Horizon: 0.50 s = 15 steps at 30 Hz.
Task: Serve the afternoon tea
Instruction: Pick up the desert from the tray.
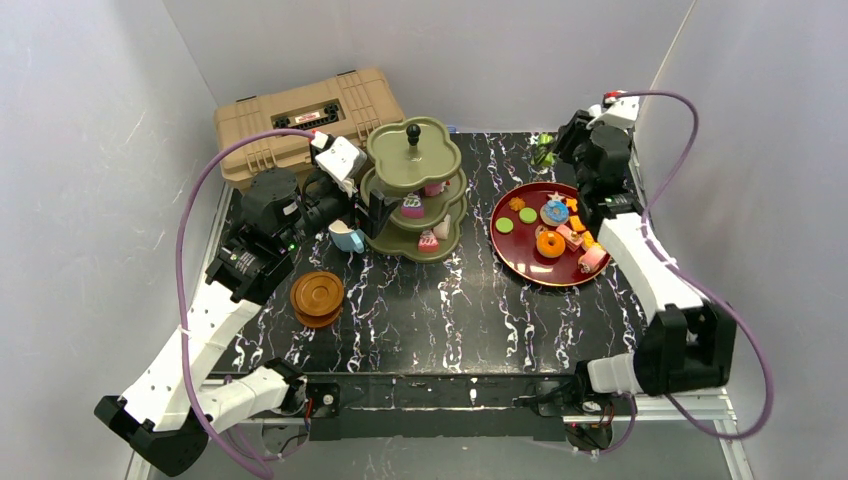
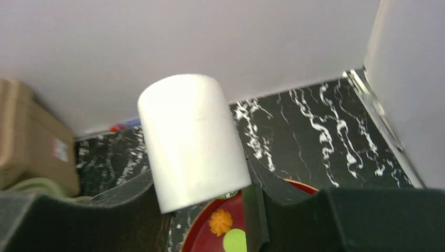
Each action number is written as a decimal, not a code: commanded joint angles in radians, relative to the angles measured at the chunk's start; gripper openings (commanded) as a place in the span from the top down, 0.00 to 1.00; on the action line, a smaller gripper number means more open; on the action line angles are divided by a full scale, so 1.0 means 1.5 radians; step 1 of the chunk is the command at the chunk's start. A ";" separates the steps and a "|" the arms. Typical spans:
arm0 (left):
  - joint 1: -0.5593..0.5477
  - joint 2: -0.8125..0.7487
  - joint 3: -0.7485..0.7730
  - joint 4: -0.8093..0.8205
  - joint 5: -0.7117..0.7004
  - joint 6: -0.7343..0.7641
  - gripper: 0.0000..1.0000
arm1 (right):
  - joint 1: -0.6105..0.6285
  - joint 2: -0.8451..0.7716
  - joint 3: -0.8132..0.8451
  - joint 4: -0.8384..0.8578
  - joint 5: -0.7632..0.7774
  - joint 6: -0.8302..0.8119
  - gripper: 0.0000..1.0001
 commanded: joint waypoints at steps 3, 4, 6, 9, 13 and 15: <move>0.006 -0.017 0.002 -0.004 -0.016 -0.010 0.02 | 0.026 -0.114 0.039 -0.033 -0.106 -0.022 0.99; 0.006 -0.017 0.003 -0.004 -0.021 -0.011 0.02 | 0.032 -0.120 0.050 -0.045 -0.119 -0.023 0.99; 0.006 -0.018 0.001 -0.002 -0.030 -0.014 0.02 | 0.045 -0.131 0.081 -0.066 -0.150 -0.025 0.99; 0.007 -0.016 0.003 -0.003 -0.037 -0.021 0.02 | 0.074 -0.132 0.131 -0.096 -0.183 -0.027 0.99; 0.007 -0.015 0.005 -0.007 -0.034 -0.025 0.02 | 0.124 -0.120 0.200 -0.112 -0.202 -0.021 0.99; 0.007 -0.015 0.006 -0.008 -0.034 -0.025 0.02 | 0.140 -0.110 0.229 -0.113 -0.210 -0.013 0.99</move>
